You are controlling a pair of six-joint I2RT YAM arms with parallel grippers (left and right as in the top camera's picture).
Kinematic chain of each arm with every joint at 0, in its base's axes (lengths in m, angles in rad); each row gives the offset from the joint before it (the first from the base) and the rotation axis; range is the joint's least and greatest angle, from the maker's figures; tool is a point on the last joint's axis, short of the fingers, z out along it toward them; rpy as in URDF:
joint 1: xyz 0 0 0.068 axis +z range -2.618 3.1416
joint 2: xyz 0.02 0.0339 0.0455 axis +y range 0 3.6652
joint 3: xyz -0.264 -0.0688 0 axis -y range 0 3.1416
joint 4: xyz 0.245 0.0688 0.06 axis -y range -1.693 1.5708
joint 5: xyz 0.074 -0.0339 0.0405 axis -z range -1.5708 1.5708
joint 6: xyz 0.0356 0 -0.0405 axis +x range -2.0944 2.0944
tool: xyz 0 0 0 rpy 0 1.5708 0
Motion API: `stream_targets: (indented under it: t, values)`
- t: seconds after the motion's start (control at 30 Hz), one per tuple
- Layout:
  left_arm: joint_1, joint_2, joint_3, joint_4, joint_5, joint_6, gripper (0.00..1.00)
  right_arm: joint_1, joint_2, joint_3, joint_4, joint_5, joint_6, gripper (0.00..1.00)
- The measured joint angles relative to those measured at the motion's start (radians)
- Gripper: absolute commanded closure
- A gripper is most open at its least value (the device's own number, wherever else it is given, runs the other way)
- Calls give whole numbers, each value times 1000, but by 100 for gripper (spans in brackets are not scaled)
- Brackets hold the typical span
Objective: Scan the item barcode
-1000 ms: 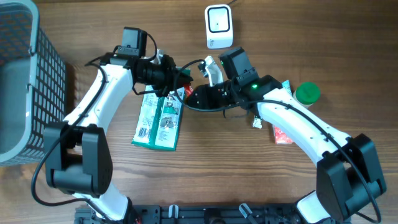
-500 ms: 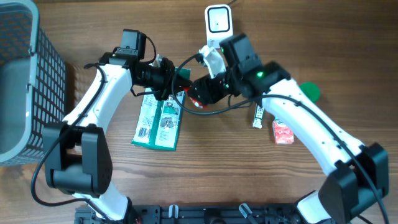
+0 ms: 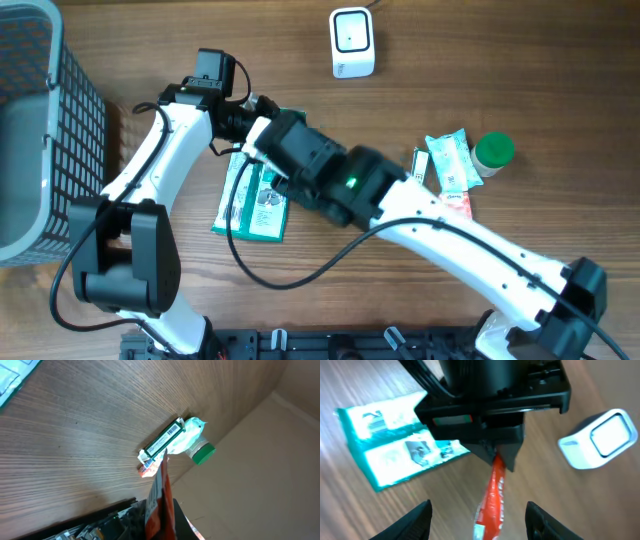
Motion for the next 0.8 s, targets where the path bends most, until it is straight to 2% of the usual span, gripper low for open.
stream_targets:
  t: [0.3,0.6,0.8]
  values:
    - [0,0,0,-20,-8,-7,96,8,94,-5,-17,98,-14,41]
    - [0,0,0,-21,-11,-7,96,8,101,-8,-76,83,-6,54]
    - [0,0,0,-21,-11,-7,96,8,101,-8,-111,82,-2,54]
